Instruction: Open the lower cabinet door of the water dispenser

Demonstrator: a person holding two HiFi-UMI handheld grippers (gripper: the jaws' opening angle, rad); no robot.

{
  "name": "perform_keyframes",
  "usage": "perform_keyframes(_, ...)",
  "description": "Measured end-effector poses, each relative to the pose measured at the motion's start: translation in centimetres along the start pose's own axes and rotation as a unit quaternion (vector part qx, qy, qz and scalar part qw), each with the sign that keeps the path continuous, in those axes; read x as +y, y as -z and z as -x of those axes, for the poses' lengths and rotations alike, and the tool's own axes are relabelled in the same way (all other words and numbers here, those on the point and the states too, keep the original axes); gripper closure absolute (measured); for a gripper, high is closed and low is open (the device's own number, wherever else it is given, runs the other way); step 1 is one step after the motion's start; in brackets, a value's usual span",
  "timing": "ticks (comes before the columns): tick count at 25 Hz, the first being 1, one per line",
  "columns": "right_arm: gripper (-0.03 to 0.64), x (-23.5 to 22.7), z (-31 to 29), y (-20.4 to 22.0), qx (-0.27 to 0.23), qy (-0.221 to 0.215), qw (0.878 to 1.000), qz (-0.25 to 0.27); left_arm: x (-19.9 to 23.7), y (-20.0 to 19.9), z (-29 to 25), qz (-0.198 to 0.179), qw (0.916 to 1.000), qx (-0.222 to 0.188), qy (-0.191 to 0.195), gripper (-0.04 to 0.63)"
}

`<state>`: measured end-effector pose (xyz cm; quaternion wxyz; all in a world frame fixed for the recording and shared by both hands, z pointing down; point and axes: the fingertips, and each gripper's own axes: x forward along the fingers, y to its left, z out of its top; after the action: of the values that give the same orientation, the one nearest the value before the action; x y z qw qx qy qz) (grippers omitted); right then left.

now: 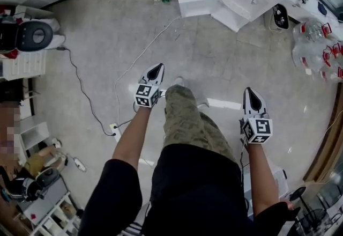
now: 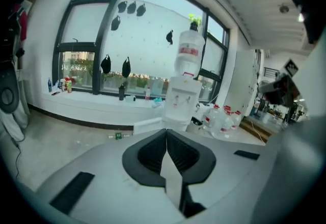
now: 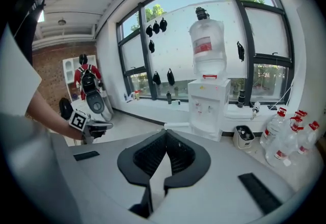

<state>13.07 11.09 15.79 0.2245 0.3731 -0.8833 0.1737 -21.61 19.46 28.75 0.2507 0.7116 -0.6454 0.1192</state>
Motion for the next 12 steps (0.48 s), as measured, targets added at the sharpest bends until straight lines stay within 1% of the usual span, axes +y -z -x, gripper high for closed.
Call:
perform_keyframes(3, 0.618, -0.6, 1.8, -2.0, -0.018, 0.003, 1.000, -0.015, -3.4, -6.7, 2.7, 0.012, 0.9991, -0.041, -0.005, 0.591)
perform_keyframes(5, 0.618, -0.8, 3.1, -2.9, -0.023, 0.004, 0.999, -0.027, -5.7, -10.5, 4.8, 0.020, 0.9980, -0.059, -0.007, 0.591)
perform_keyframes(9, 0.618, -1.5, 5.9, -4.3, -0.027, 0.016, 0.998, -0.045, -9.8, -16.2, 8.0, 0.026, 0.9957, -0.088, -0.006, 0.591)
perform_keyframes(12, 0.618, -2.0, 8.4, -5.7, -0.044, 0.048, 0.996, -0.057, -12.4, -19.4, 9.6, 0.019, 0.9955, -0.093, 0.007, 0.591)
